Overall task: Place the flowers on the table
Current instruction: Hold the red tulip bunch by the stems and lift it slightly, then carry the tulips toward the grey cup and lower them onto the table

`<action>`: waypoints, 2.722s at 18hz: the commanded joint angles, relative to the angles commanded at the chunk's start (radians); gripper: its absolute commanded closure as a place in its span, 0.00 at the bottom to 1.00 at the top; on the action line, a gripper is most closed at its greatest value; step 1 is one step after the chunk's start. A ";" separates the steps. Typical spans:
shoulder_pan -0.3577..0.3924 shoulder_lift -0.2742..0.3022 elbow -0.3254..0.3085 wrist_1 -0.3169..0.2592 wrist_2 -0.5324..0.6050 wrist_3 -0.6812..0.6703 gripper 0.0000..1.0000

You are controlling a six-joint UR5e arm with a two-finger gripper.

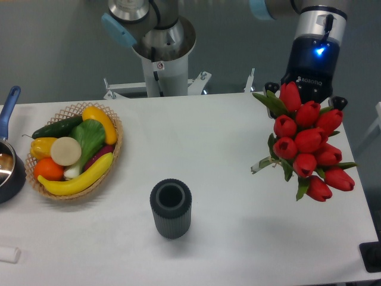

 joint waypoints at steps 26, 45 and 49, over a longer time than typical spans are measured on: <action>-0.017 -0.008 -0.086 -0.005 0.397 0.221 0.60; -0.156 -0.198 -0.176 -0.034 0.798 0.459 0.60; -0.156 -0.245 -0.172 -0.032 0.795 0.462 0.60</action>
